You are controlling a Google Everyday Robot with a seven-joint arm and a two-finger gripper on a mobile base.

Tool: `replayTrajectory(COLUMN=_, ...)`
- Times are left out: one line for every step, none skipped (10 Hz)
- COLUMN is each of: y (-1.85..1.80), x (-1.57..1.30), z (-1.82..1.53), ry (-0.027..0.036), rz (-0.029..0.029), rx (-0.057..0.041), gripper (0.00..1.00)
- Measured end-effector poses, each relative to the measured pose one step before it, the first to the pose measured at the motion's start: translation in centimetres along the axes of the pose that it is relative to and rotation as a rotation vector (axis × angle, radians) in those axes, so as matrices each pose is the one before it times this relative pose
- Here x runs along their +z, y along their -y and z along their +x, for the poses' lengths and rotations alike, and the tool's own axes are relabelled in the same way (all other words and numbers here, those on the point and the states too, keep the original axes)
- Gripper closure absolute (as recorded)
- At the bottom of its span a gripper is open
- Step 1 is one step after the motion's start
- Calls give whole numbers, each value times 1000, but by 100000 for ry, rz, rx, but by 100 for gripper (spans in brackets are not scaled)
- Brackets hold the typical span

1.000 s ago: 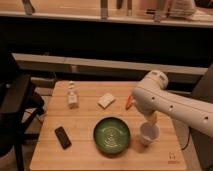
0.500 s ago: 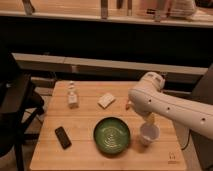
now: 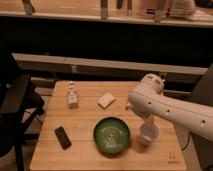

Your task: Drag the ceramic bowl in a circle

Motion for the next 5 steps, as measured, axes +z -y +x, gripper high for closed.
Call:
replayTrajectory(y=51, x=83, z=-215, ry=-10, rz=177, rx=-1741, gripper=20)
replayTrajectory(y=6, x=106, z=-277, ry=153, rz=176, rx=-3066, gripper=20)
replayTrajectory(y=-16, x=-20, z=-155, ry=-17, rz=93, rx=-1966, gripper=20)
replayTrajectory(y=32, x=44, z=-233, ry=41, rz=329, rx=-2374, gripper=20)
replayTrajectory(y=34, x=43, z=-202, ry=21, rz=401, rx=-2071, gripper=20)
